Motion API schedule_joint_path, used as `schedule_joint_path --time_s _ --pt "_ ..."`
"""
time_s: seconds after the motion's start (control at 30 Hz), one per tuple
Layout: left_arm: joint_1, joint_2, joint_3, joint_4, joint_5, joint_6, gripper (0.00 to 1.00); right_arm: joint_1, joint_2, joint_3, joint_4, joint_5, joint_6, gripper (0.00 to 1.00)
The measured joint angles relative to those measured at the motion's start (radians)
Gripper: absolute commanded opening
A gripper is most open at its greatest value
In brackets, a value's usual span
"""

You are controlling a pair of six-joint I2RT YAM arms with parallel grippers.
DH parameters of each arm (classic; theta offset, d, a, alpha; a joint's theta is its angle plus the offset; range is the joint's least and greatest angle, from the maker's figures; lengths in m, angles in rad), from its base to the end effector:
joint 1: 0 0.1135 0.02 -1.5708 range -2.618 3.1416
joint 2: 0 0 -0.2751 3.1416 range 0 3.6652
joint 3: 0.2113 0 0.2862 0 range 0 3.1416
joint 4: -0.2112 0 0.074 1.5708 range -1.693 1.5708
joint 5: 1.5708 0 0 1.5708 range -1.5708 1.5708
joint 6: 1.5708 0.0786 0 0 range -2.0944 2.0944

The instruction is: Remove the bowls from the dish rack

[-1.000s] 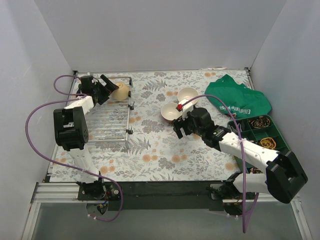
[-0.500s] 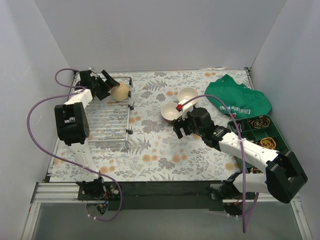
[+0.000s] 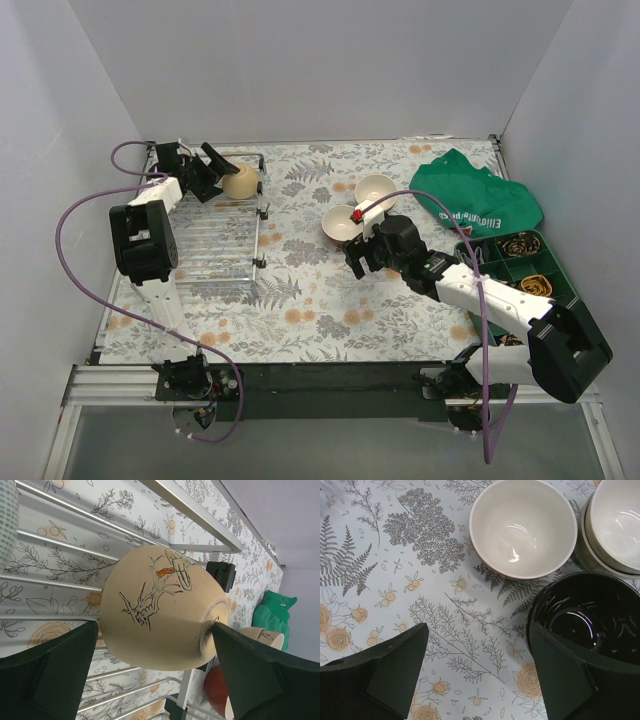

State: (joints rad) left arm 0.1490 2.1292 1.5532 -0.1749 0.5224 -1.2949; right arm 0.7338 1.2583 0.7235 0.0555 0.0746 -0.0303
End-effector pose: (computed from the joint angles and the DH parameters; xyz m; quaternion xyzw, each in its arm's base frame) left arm 0.5369 0.0409 0.1478 -0.5083 0.7330 -0.4078 0.1952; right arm 0.2579 0.2247 0.2140 -0.3005 0.7998 0.1488 0.4980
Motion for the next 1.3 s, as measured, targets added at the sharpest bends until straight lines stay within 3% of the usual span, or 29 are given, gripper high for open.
schedule_joint_path --time_s 0.27,0.77,1.0,1.3 --pt "0.009 0.026 0.017 0.011 0.075 -0.012 0.96 0.000 0.008 0.000 0.000 -0.004 0.000 0.89" --pt "0.011 0.020 0.003 0.018 0.109 -0.086 0.52 0.000 0.008 0.000 0.000 -0.008 0.000 0.89" --pt "0.007 -0.034 -0.034 -0.010 0.070 -0.096 0.36 0.000 0.008 0.000 0.000 -0.011 0.000 0.89" --pt "-0.001 -0.148 -0.098 -0.066 -0.029 -0.043 0.24 0.000 0.008 0.000 0.000 -0.026 0.000 0.89"
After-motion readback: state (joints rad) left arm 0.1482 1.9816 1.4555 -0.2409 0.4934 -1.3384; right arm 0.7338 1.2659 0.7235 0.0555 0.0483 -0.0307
